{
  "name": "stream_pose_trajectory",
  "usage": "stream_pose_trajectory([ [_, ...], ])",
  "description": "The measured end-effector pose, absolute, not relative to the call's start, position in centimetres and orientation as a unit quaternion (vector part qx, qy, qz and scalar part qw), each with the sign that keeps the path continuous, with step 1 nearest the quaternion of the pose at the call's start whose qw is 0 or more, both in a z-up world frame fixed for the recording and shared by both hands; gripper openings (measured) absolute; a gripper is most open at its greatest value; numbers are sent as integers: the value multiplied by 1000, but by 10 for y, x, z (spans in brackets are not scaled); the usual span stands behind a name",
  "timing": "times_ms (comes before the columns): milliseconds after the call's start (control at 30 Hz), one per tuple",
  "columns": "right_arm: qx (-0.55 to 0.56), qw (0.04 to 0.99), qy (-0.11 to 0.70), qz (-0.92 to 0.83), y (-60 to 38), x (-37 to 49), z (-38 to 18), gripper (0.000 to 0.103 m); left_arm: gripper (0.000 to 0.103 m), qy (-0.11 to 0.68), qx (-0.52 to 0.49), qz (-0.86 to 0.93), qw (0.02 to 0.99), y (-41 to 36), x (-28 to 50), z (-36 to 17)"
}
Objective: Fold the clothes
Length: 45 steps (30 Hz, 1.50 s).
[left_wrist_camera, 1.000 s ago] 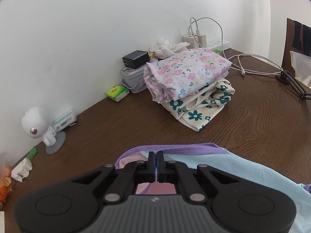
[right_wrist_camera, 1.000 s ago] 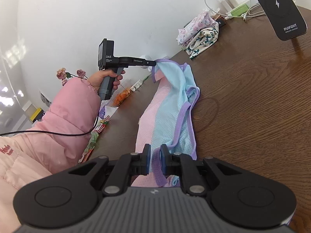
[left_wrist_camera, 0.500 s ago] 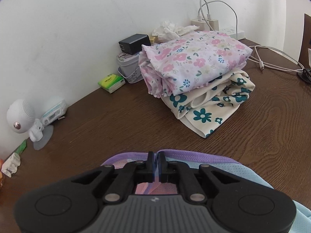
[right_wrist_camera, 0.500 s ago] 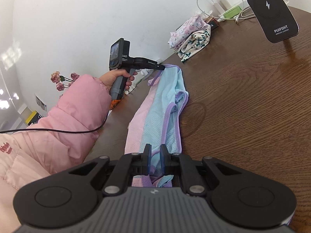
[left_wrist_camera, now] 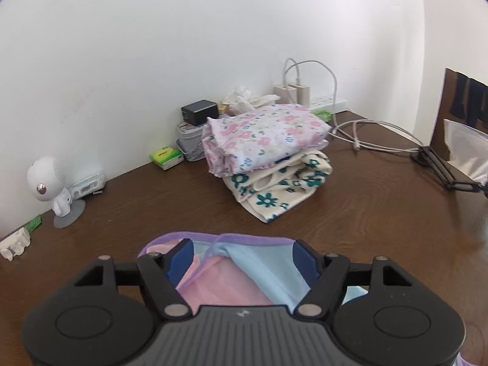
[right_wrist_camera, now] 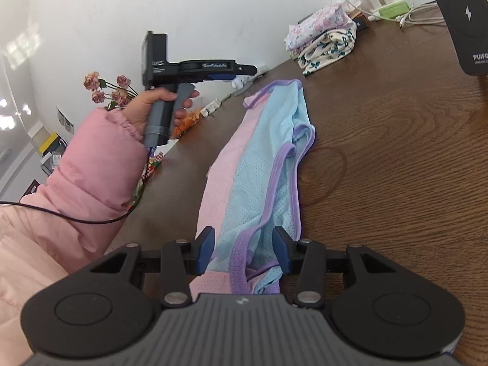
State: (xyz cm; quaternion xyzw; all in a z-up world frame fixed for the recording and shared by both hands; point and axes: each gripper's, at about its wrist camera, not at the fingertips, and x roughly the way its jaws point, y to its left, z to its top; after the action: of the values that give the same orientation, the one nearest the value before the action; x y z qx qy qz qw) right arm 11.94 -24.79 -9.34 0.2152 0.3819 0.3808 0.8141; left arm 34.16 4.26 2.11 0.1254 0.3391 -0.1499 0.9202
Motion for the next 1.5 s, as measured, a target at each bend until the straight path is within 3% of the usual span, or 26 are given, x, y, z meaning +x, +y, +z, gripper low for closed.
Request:
stream_pose_trajectory([
  [67,218,802,398,389,-244,123,-96,7,71,346,124,-170,914,35,311,17],
  [133,222,796,401,396,-242,126,-93,6,67,362,117,-187,906,27,286,7],
  [267,225,814,359,396,-253,126,-66,6,49,394,127,-195,889,11,263,-23],
  [700,208,826,399,339,-271,112,-94,7,48,396,100,-173,896,14,259,-41],
  [800,195,836,373,354,-272,111,-75,17,48,389,94,-173,900,14,256,-39],
  [867,174,849,340,365,-273,113,-53,39,49,378,86,-178,904,16,249,-31],
  [900,152,859,322,367,-271,118,-40,42,50,371,84,-181,907,16,244,-27],
  [1000,81,867,315,377,-245,152,-26,42,52,359,83,-191,910,15,230,-17],
  [1067,35,867,317,384,-225,177,-22,37,50,357,89,-202,907,11,222,-16],
  [1167,-27,860,327,391,-193,213,-25,20,27,368,108,-213,899,1,213,-24],
  [1200,-43,856,333,392,-183,224,-31,19,24,371,107,-216,897,0,212,-28],
  [1400,-120,850,345,379,-152,256,-61,19,24,379,110,-227,890,-2,214,-39],
  [1500,-107,852,350,376,-161,262,-65,20,24,378,118,-233,888,-3,214,-41],
])
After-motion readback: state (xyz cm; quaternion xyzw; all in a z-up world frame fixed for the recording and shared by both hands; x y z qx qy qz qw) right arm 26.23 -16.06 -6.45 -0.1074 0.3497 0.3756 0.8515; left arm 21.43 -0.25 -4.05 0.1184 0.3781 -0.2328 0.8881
